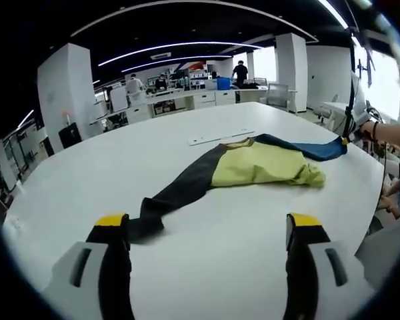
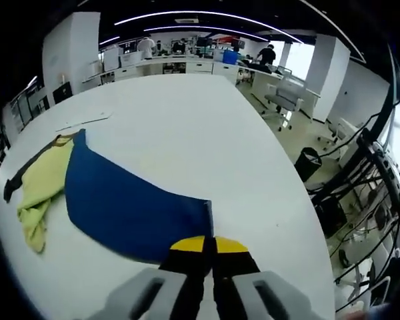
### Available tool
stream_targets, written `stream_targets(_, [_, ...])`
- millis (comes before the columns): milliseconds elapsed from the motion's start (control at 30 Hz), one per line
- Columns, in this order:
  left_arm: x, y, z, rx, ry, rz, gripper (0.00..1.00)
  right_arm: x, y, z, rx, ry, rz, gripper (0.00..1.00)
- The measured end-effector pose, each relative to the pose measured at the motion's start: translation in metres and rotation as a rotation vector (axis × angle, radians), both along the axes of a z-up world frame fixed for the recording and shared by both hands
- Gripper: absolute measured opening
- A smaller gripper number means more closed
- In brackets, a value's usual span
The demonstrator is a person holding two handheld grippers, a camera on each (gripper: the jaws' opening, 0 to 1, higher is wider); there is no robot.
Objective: Fold the garment on the visible template until the final outline fits inside the template.
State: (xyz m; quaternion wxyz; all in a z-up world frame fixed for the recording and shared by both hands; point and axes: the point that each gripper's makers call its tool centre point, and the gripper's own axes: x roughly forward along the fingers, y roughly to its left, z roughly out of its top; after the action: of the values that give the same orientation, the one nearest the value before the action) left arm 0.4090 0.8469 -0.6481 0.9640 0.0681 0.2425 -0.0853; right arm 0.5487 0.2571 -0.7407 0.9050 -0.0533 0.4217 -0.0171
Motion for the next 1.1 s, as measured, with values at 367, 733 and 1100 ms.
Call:
stream_targets(367, [-0.001, 0.002, -0.001, 0.004, 0.005, 0.008, 0.97, -0.001, -0.024, -0.004, -0.024, 0.023, -0.03, 0.0])
stream_targets(733, [-0.004, 0.004, 0.0, 0.005, 0.014, 0.011, 0.99, -0.001, -0.019, -0.004, -0.018, 0.039, -0.013, 0.23])
stream_targets(1100, [-0.009, 0.0, -0.001, -0.015, 0.032, 0.002, 0.99, 0.012, 0.057, 0.019, 0.086, -0.028, 0.236, 0.68])
